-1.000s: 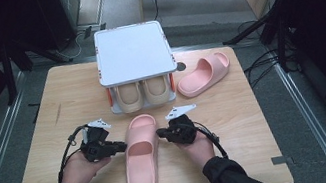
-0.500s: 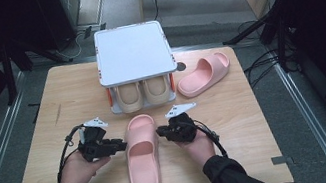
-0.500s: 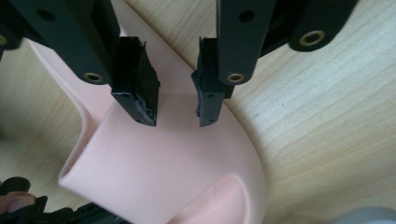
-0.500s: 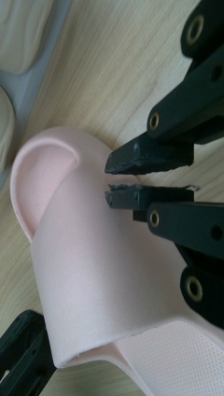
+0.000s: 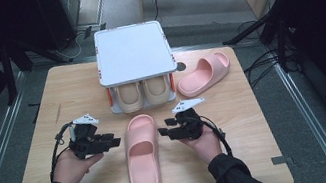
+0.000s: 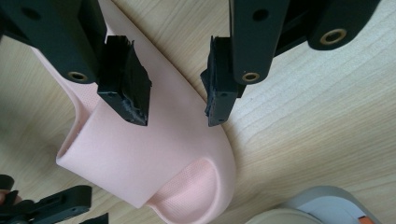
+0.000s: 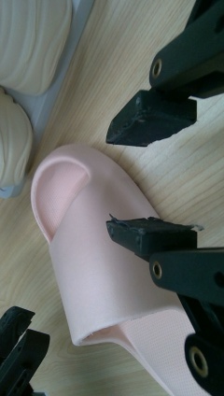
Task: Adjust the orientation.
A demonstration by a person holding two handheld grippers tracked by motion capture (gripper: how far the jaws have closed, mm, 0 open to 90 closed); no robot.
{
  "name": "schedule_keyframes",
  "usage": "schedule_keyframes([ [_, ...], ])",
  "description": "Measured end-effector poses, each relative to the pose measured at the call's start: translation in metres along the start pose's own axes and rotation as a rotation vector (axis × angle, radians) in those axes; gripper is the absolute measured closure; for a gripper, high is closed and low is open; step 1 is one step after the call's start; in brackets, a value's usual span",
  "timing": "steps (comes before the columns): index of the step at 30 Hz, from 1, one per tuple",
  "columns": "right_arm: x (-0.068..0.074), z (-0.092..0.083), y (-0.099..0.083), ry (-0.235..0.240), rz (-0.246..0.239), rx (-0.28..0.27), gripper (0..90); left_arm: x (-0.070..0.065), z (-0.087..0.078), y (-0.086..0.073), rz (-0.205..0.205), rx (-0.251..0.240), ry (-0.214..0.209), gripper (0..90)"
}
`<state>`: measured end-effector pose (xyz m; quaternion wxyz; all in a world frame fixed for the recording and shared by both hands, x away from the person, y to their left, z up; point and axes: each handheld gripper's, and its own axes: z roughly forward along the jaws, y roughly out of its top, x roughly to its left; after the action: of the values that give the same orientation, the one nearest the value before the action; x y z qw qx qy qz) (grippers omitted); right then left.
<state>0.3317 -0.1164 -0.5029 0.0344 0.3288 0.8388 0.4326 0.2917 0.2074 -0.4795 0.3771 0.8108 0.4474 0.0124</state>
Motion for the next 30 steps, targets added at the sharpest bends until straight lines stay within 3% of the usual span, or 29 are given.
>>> schedule_keyframes([
  [3,-0.004,-0.005,0.000,0.006,0.016,-0.007,44.7,0.002,0.000,0.002,0.001,-0.007,0.009,59.3],
  [6,-0.010,-0.009,-0.001,-0.006,0.036,-0.018,30.3,0.005,0.002,0.003,0.005,0.001,0.017,59.4],
  [8,-0.014,-0.012,-0.002,-0.004,0.049,-0.021,28.2,0.006,0.003,0.004,0.000,0.005,0.015,59.3],
  [12,-0.019,-0.019,-0.002,-0.050,0.070,-0.038,31.2,0.008,0.004,0.006,0.000,0.002,0.021,59.3],
  [20,-0.031,-0.038,0.000,-0.073,0.096,-0.064,41.6,0.009,0.004,0.009,-0.006,0.006,-0.001,58.5],
  [24,-0.041,-0.046,0.001,-0.105,0.095,-0.077,39.0,0.008,0.004,0.010,0.006,0.008,-0.007,58.1],
  [28,-0.051,-0.052,0.006,-0.132,0.131,-0.086,30.7,0.007,0.004,0.010,0.016,0.017,-0.024,56.6],
  [30,-0.055,-0.054,0.008,-0.142,0.142,-0.082,33.1,0.007,0.004,0.009,0.029,0.023,-0.026,55.0],
])
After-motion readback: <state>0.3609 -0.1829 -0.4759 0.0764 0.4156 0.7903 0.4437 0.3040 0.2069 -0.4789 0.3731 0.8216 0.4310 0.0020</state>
